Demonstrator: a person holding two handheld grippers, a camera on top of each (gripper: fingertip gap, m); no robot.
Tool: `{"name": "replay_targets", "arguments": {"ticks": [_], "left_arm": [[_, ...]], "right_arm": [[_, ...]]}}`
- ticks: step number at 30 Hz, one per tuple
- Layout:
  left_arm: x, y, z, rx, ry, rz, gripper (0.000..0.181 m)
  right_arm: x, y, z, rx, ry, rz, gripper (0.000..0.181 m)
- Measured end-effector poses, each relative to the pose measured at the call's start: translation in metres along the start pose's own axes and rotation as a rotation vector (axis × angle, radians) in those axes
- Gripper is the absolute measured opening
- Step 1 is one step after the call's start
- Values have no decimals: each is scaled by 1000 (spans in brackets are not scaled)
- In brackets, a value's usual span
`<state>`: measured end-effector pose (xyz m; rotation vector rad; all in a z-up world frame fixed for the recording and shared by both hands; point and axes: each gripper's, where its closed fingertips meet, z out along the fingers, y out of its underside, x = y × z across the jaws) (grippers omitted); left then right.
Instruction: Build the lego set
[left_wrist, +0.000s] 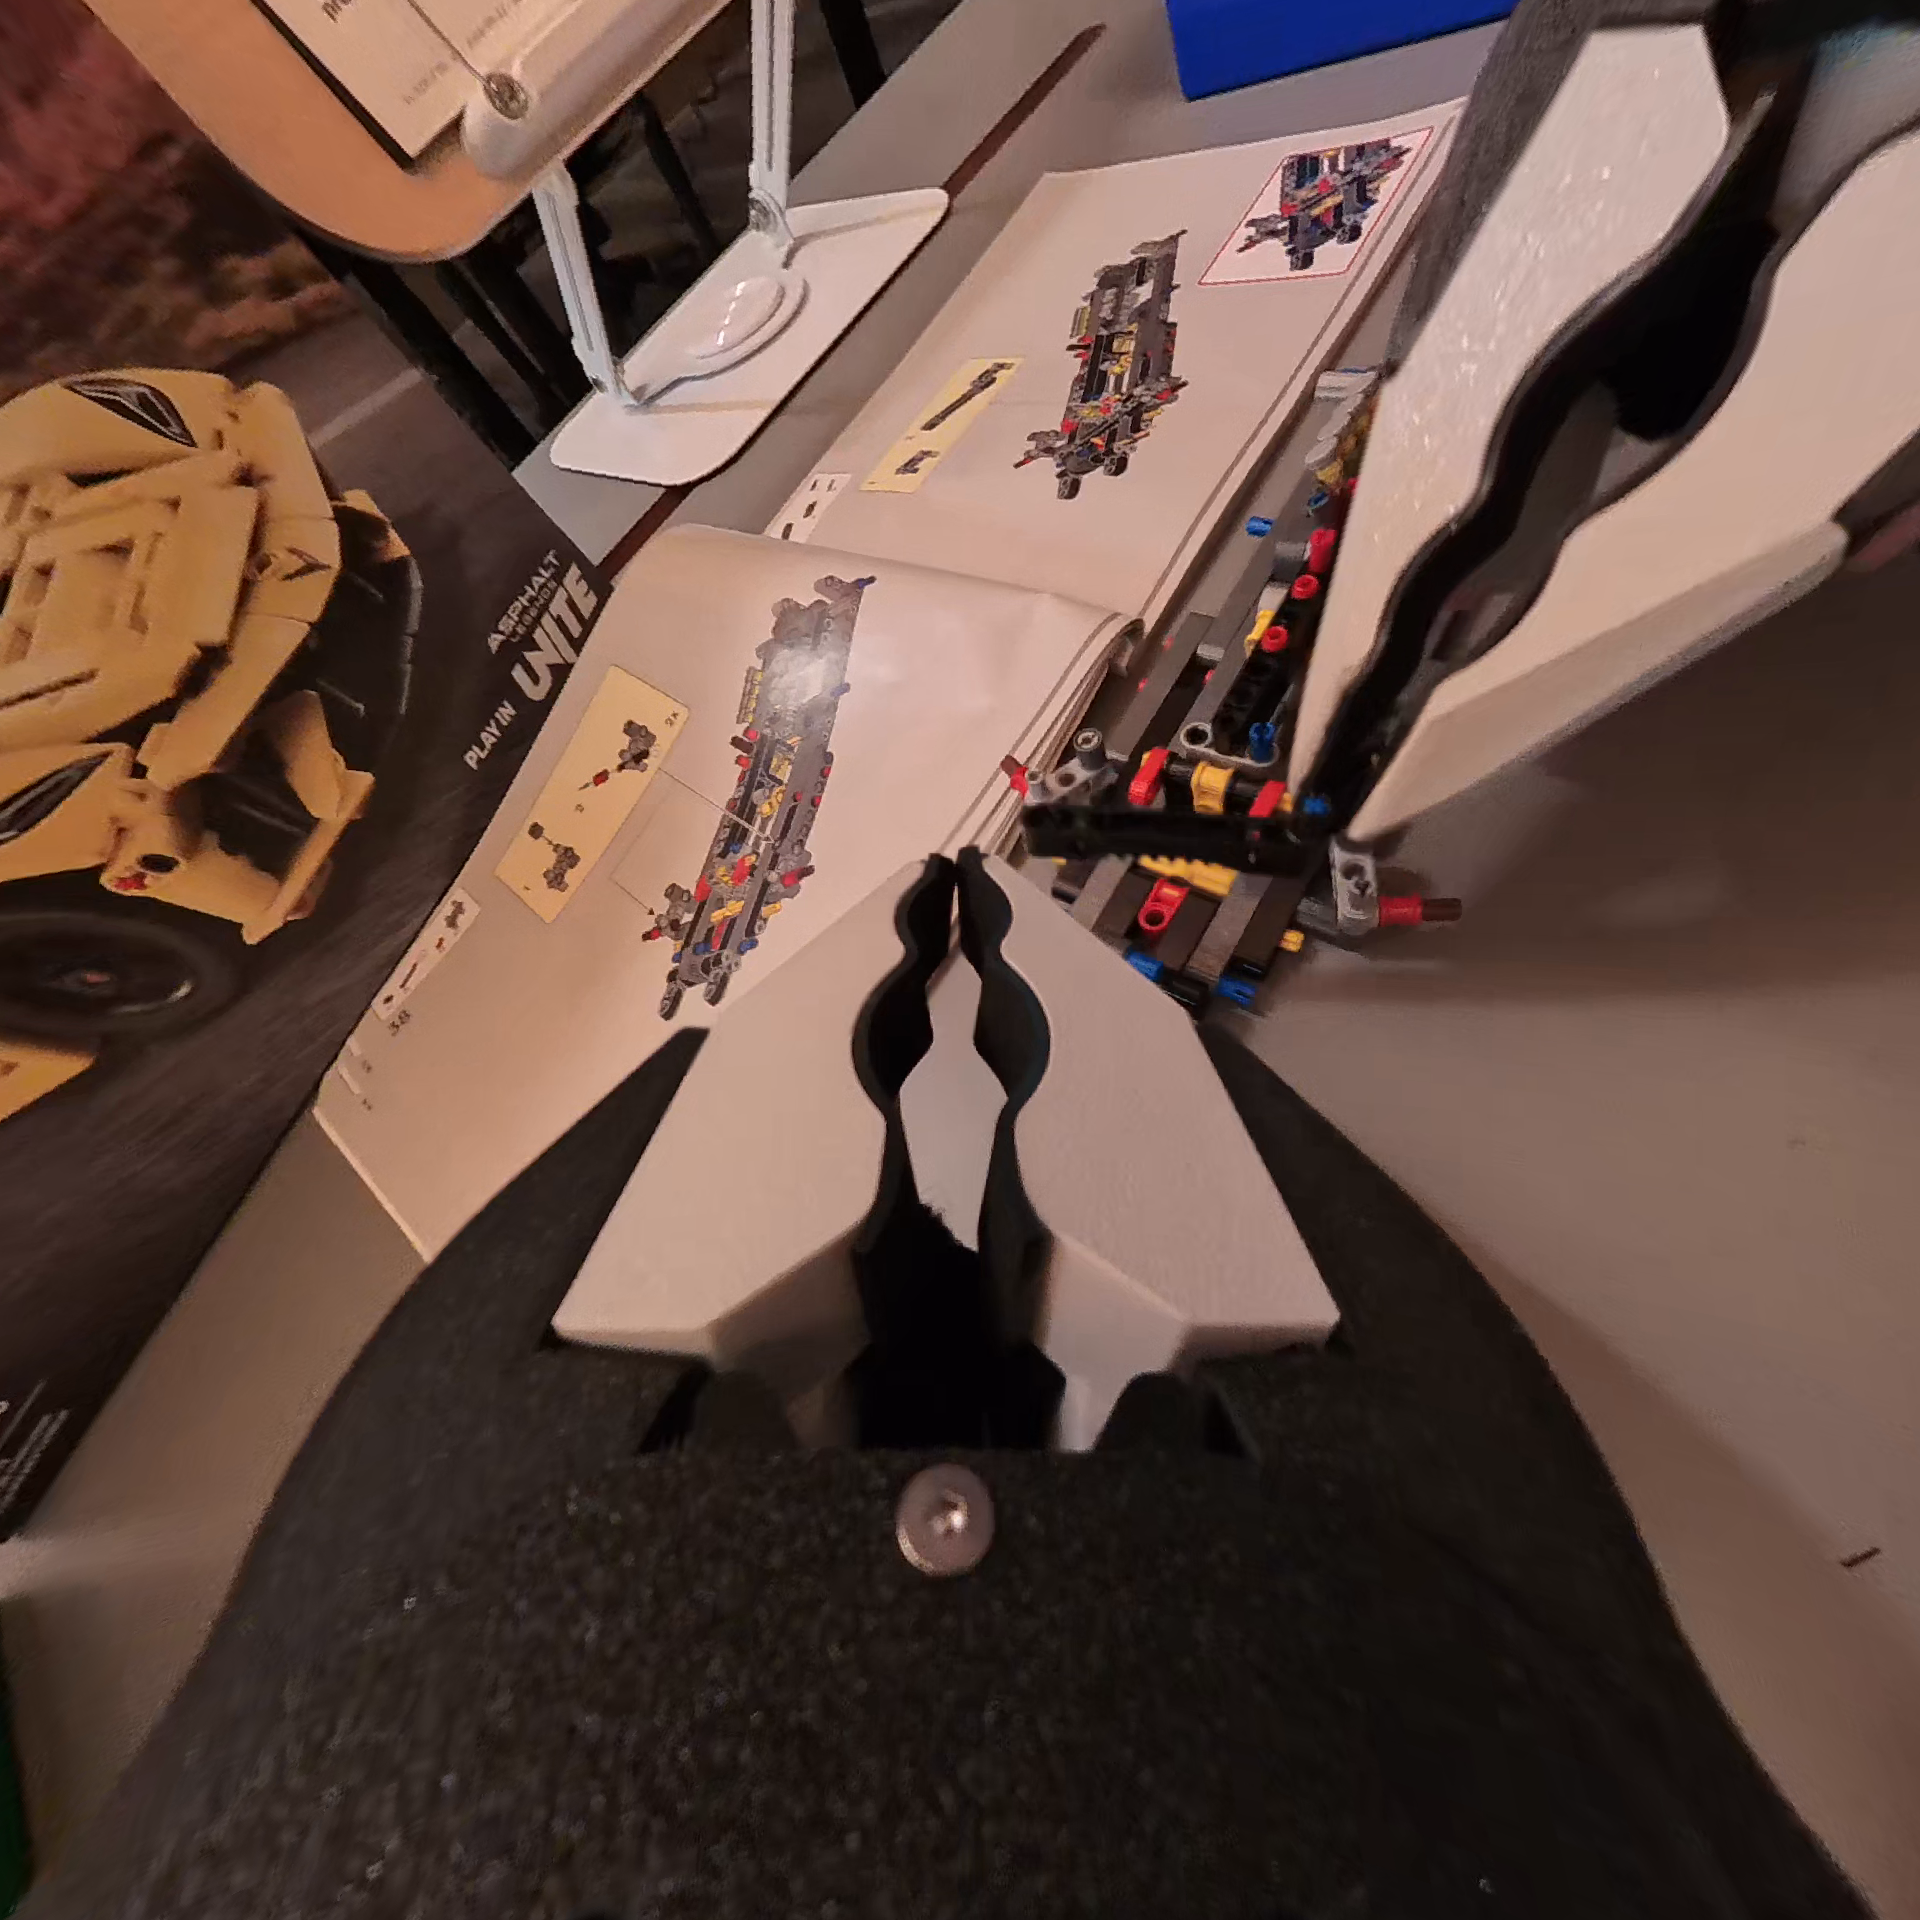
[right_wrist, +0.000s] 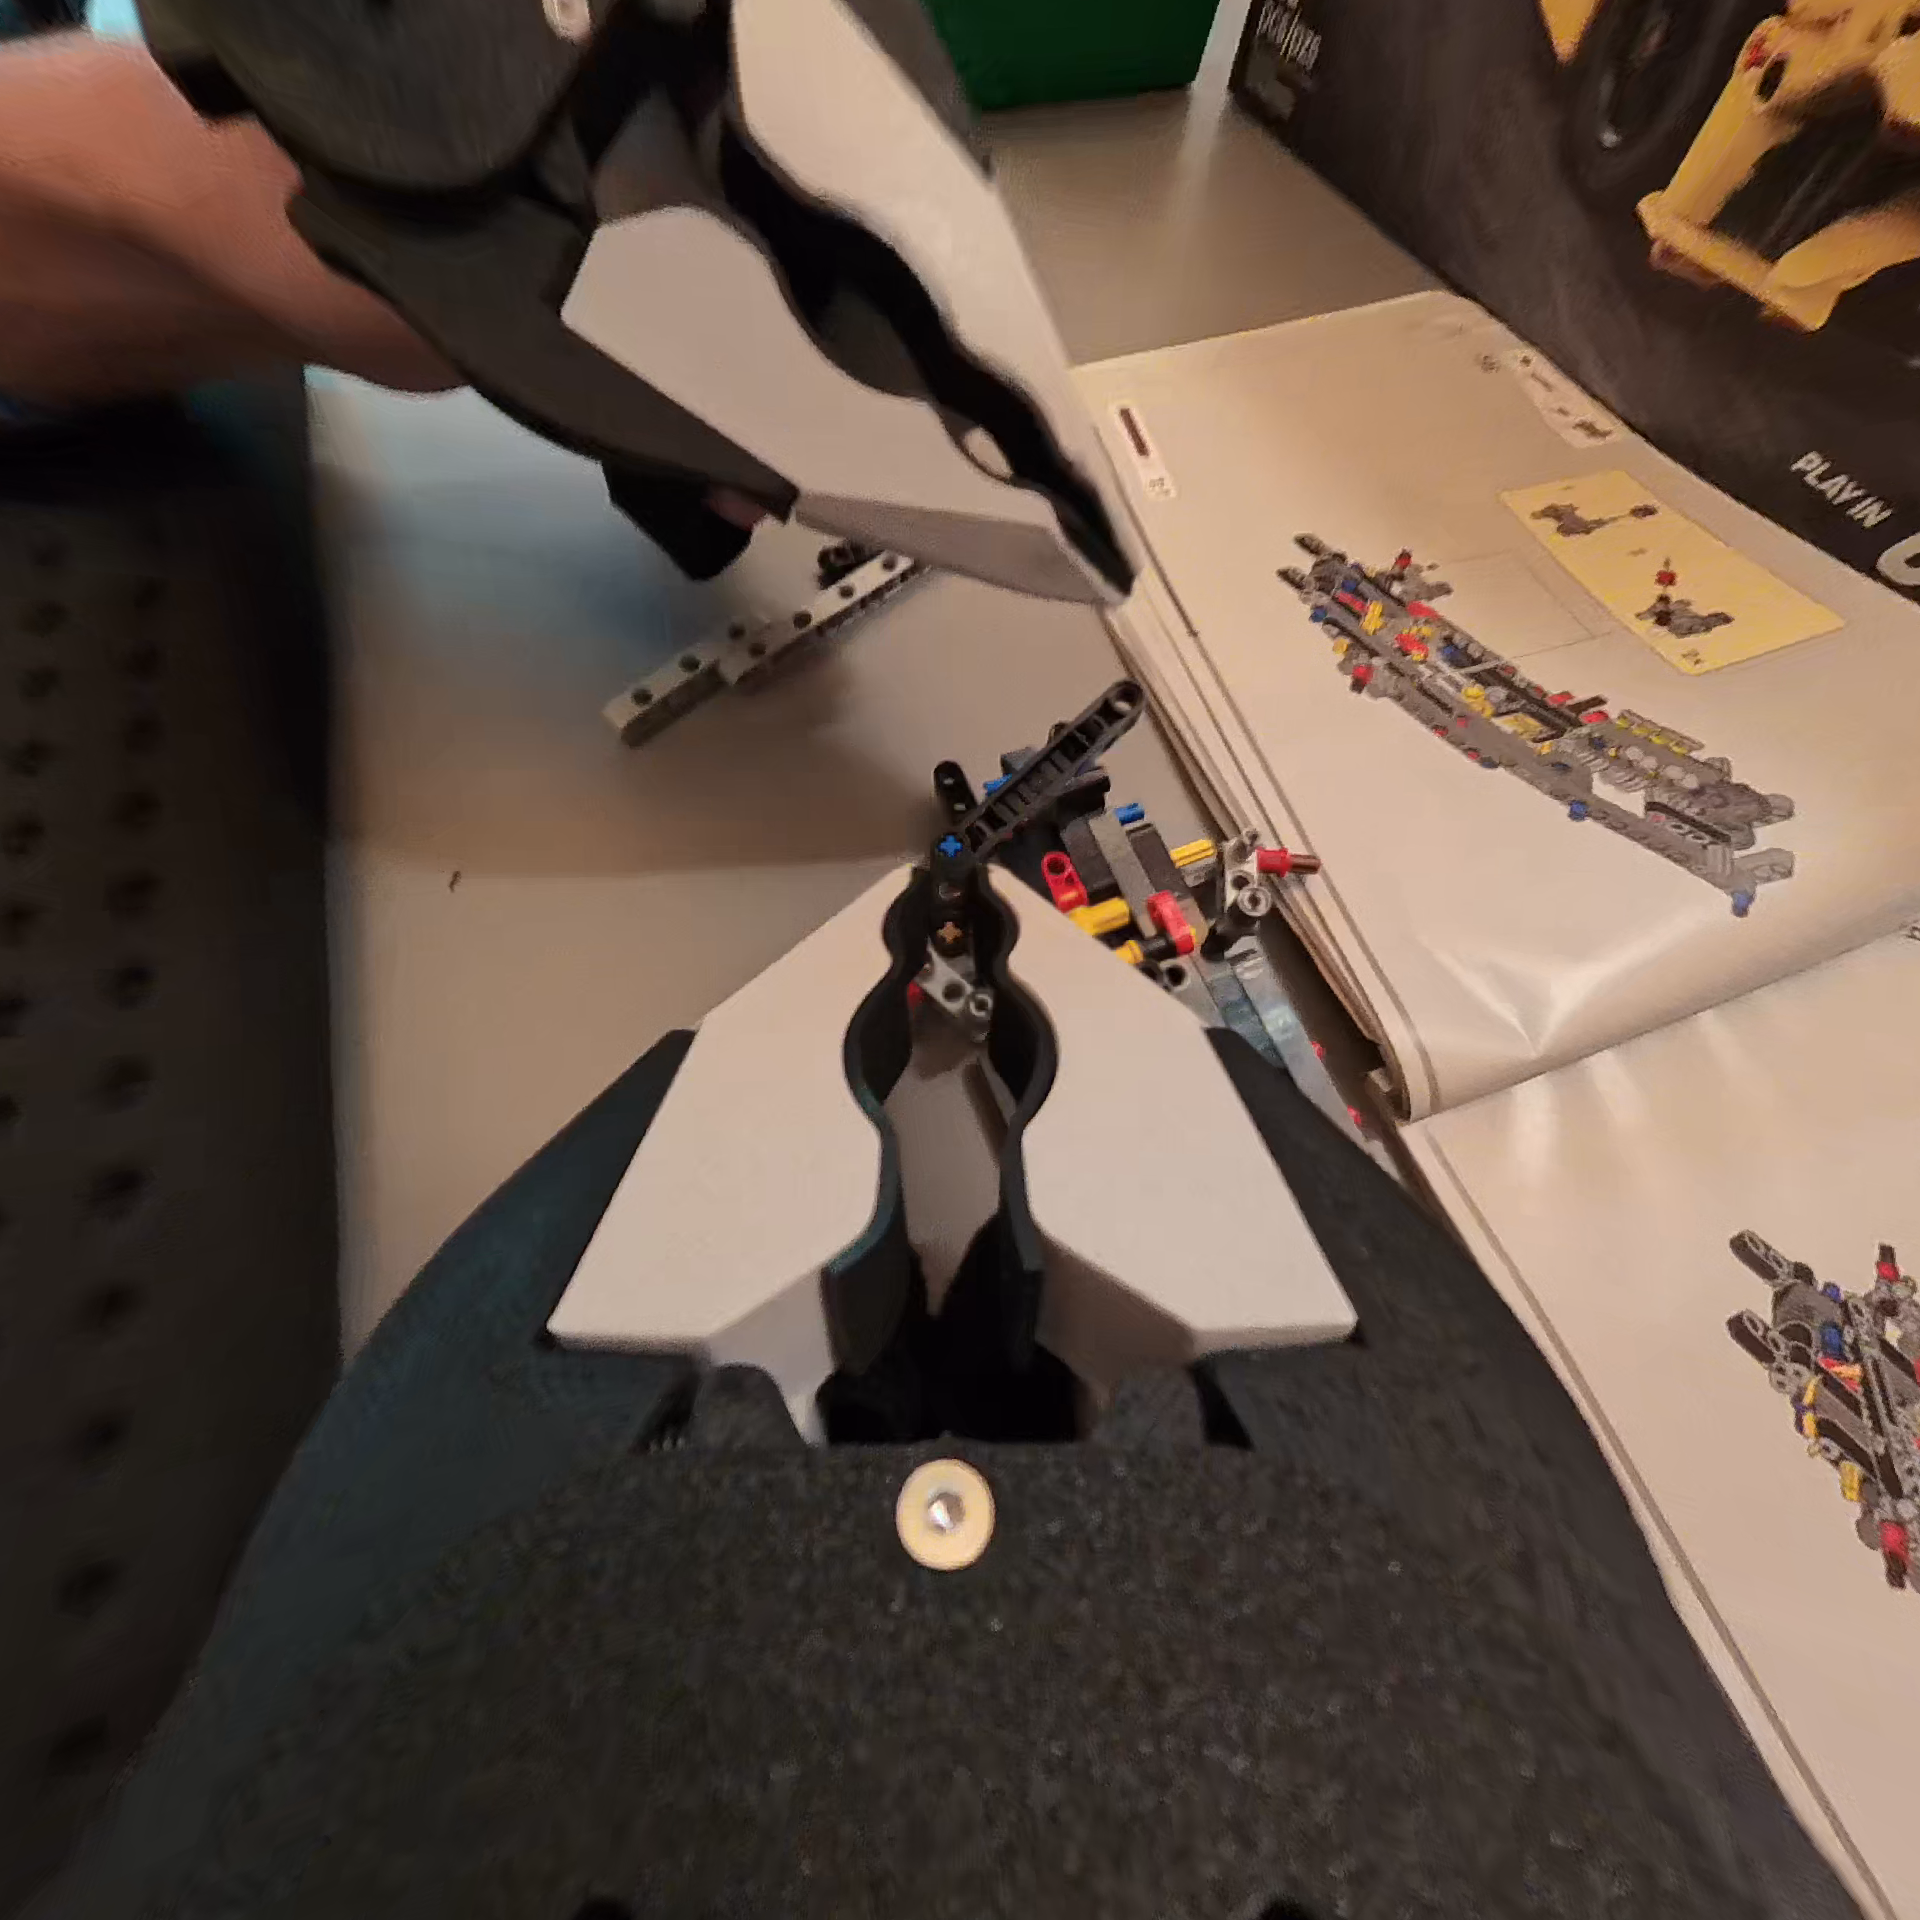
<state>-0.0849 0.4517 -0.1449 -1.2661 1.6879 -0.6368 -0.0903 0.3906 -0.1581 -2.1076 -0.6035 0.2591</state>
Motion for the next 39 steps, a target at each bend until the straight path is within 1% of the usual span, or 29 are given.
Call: {"name": "replay_targets", "arguments": {"ticks": [4,10,20,23,26,28,30,31,33,34,37,39], "left_arm": [[8,-3,2,11,23,14,0],[12,-5,2,14,32,27,0],[34,-7,8,2,64,148,0],[27,-6,8,-4,32,163,0],[8,4,6,-35,-9,126,0],[9,15,5,-69,52,92,3],[15,21,3,-88,121,87,9],[19,21,1,-80,148,102,13],[21,18,-4,-48,185,121,14],[24,18,-6,-40,220,109,17],[34,10,-13,-4,327,13,26],[44,2,-19,29,380,-21,26]], "right_arm": [[-4,-13,-5,71,-21,-8,6],[-6,-10,-5,65,-37,-27,6],[-18,-12,0,62,-75,-79,7],[-14,-8,-1,49,-67,-99,7],[1,-1,-9,42,-86,-70,6],[4,4,-11,16,-167,-5,6],[2,1,-12,24,-242,9,7],[0,-2,-12,30,-273,8,7],[-5,-5,-12,17,-334,-20,7],[-4,-5,-11,2,-340,-53,7],[-1,-4,-10,-70,-377,-155,6],[-2,-4,-9,-120,-446,-174,6]]}}
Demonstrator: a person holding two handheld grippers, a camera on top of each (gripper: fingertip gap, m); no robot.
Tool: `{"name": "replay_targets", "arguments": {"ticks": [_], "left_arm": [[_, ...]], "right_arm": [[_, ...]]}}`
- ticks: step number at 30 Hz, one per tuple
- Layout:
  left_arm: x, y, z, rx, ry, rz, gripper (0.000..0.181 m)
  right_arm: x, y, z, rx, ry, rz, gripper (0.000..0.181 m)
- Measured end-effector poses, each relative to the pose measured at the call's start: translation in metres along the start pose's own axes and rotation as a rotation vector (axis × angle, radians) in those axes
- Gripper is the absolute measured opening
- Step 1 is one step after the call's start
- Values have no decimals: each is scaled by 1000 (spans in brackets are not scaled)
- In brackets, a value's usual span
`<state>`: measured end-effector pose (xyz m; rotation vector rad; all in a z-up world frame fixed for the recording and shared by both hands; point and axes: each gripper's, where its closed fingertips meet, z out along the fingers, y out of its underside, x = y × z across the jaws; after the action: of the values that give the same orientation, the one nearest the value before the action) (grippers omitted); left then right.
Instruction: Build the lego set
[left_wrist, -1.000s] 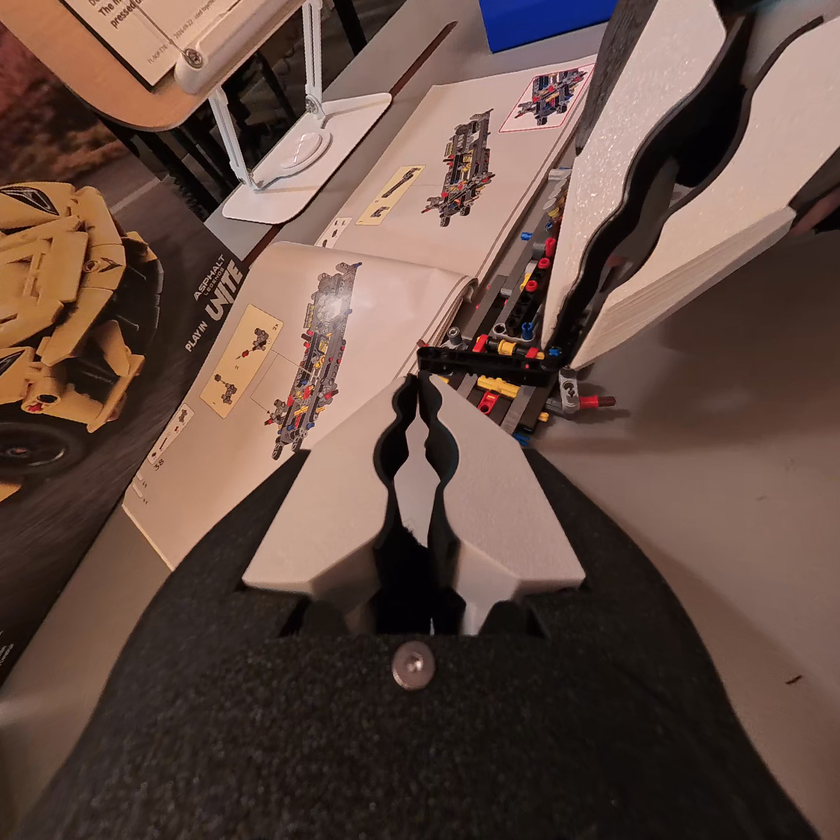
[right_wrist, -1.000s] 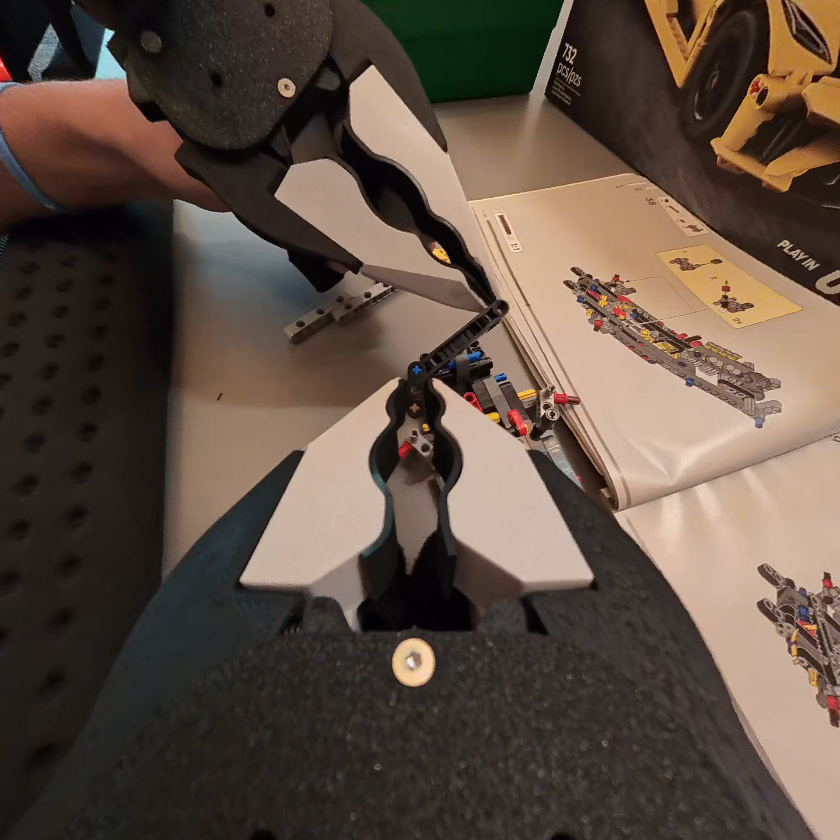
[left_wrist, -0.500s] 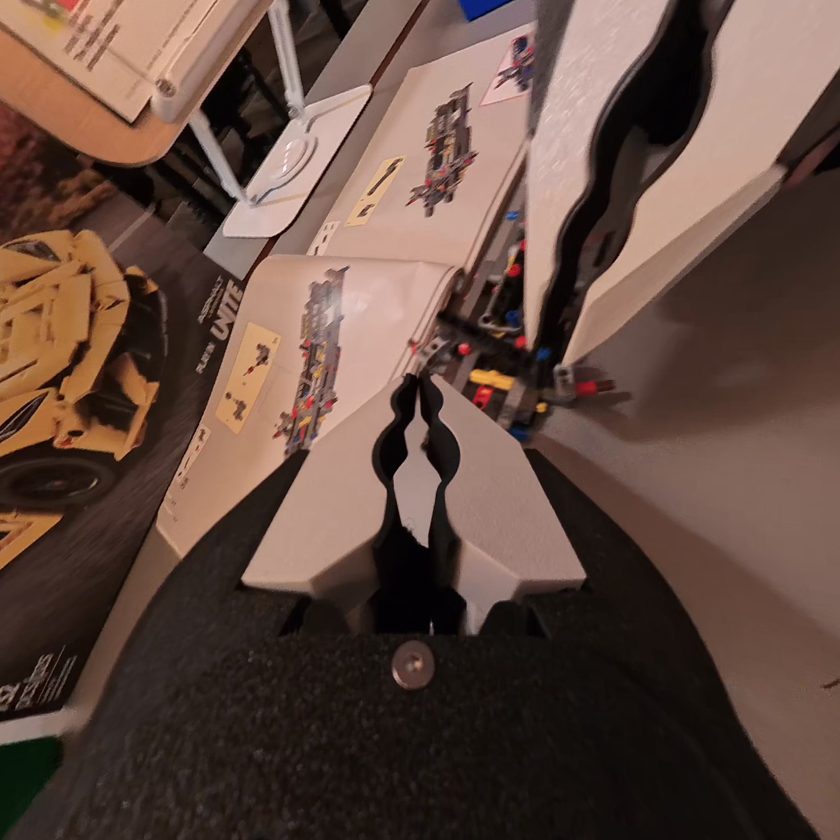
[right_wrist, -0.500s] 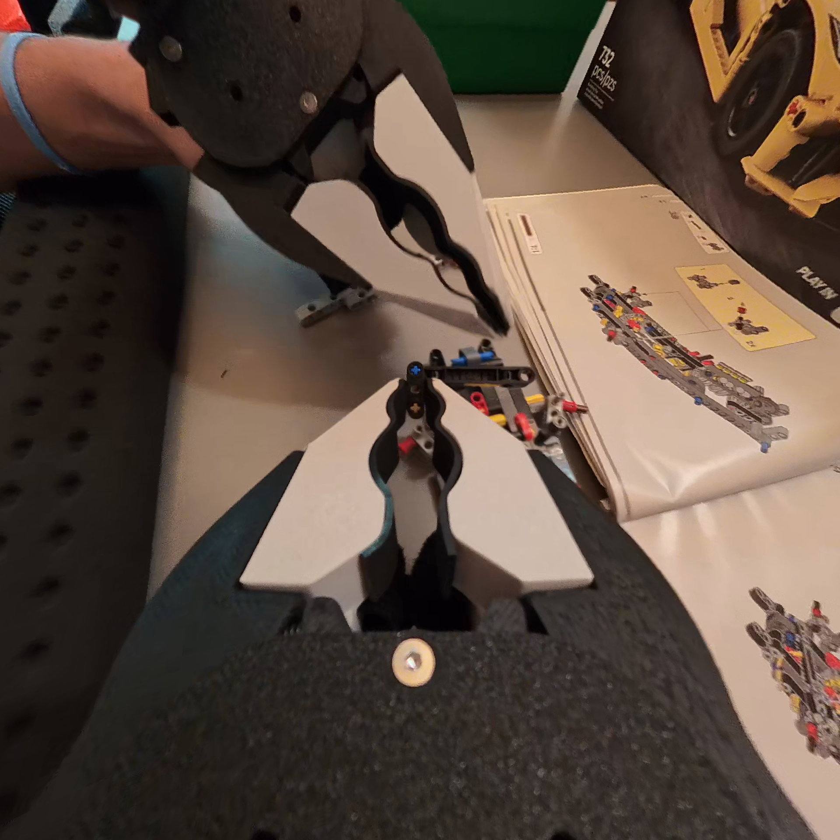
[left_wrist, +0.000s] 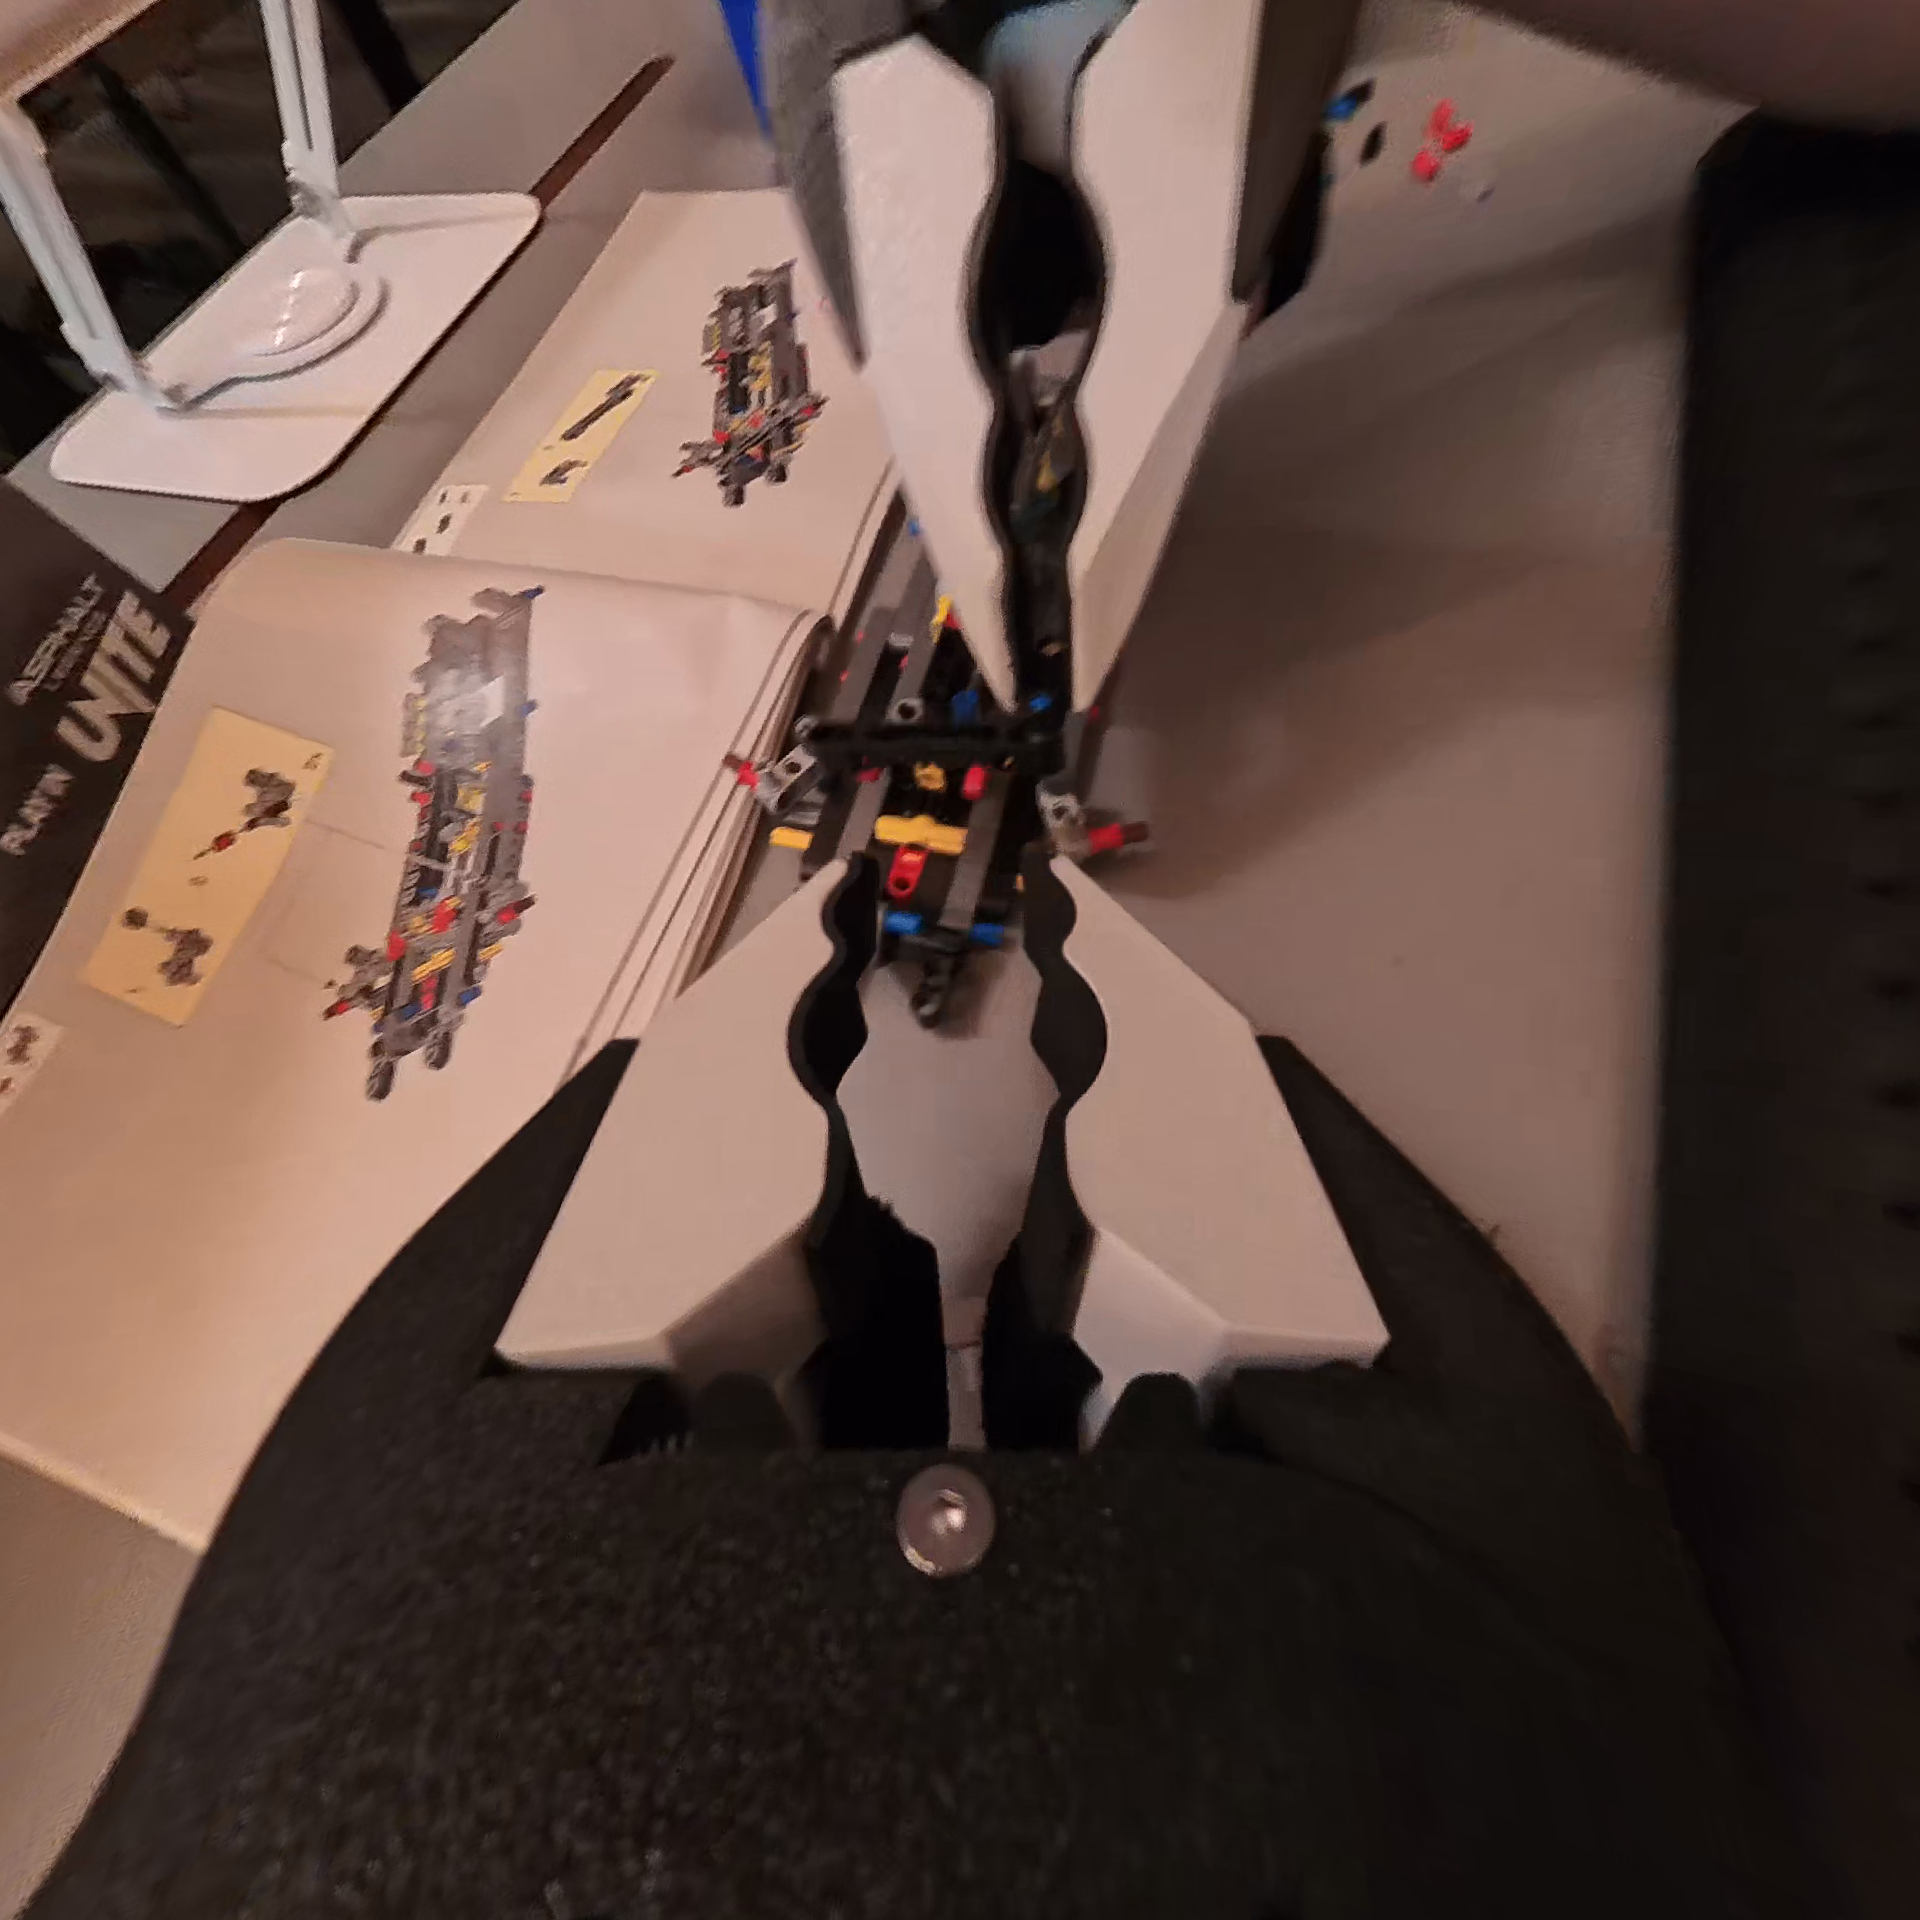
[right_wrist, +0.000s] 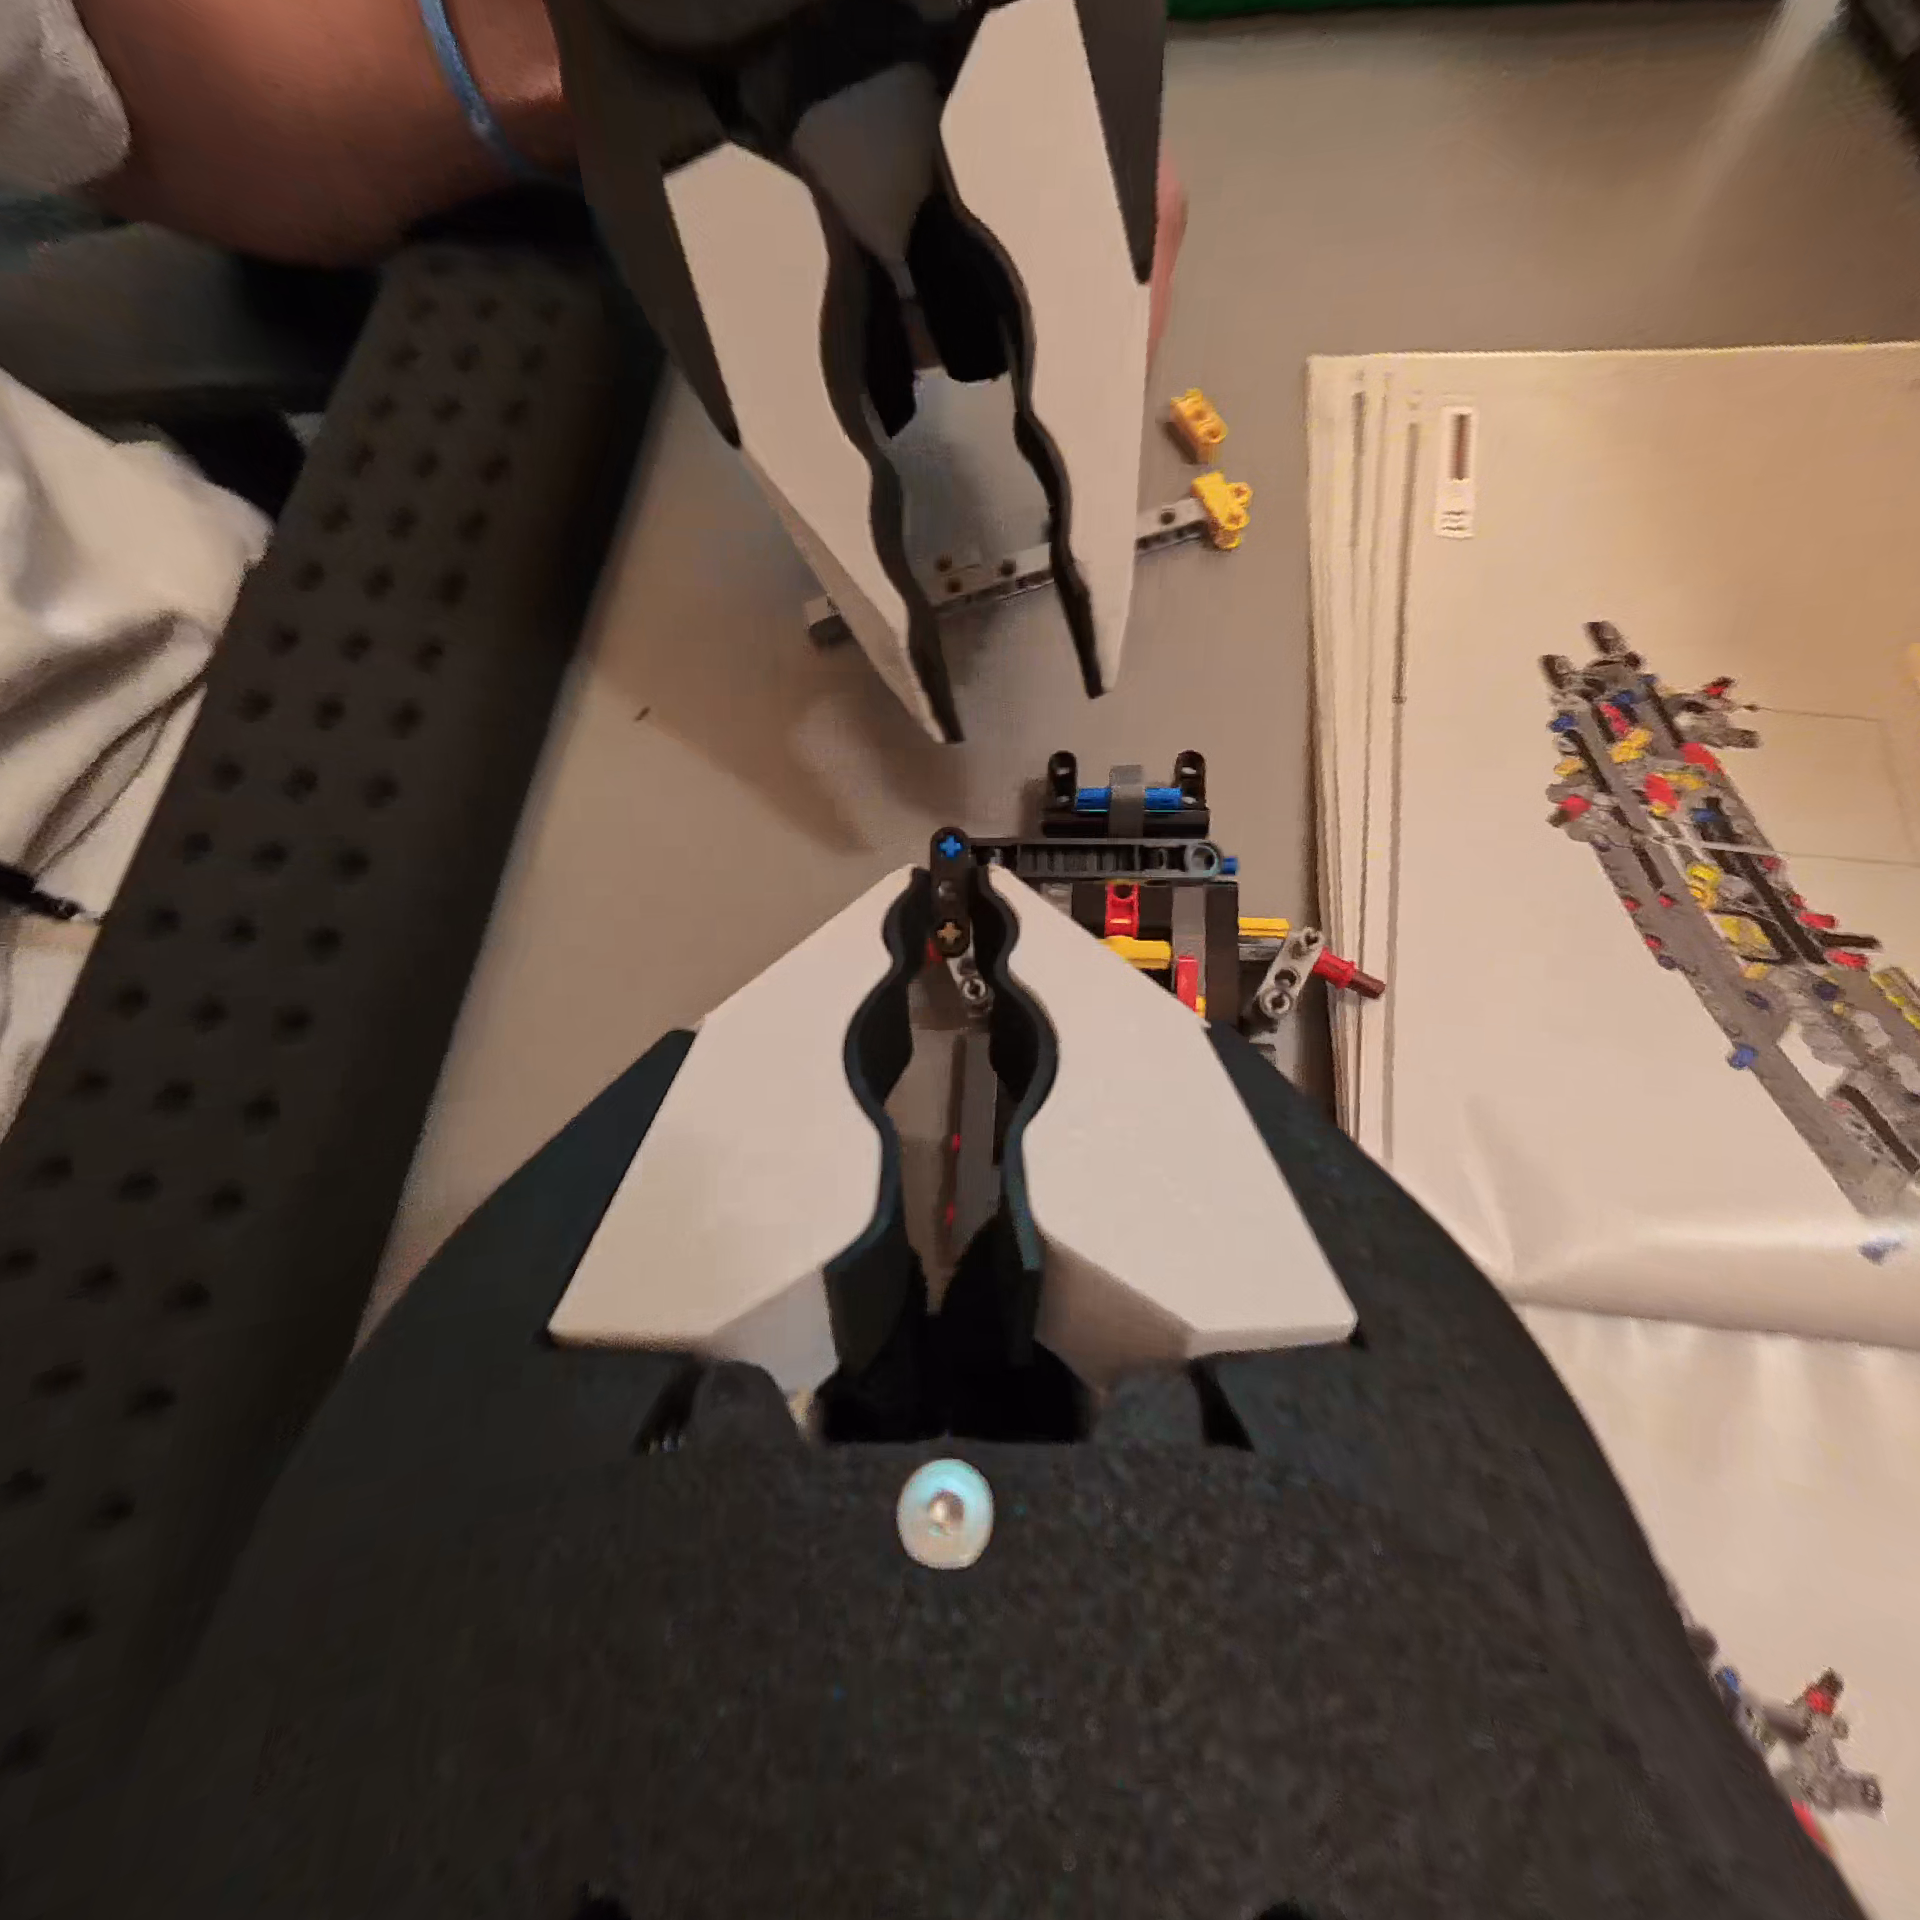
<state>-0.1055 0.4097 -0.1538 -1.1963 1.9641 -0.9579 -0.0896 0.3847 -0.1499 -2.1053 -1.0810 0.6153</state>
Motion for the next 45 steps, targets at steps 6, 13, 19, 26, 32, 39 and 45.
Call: {"name": "replay_targets", "arguments": {"ticks": [6,13,19,26,32,39,45], "left_arm": [[19,7,6,-35,-8,32,16],[28,16,18,-96,-18,51,12],[20,18,21,-114,-28,22,9],[21,25,22,-139,-30,36,7],[21,25,21,-136,-28,31,6],[21,26,22,-139,-32,43,6],[20,25,23,-138,-33,42,6]], "right_arm": [[-4,10,9,-95,-100,-121,6],[-2,19,13,-131,-110,-162,7],[-2,21,15,-135,-98,-194,7],[-2,22,15,-151,-86,-293,7],[-1,22,14,-156,-86,-268,7],[1,23,12,-165,-88,-265,7],[1,22,15,-186,-67,-306,7]]}}
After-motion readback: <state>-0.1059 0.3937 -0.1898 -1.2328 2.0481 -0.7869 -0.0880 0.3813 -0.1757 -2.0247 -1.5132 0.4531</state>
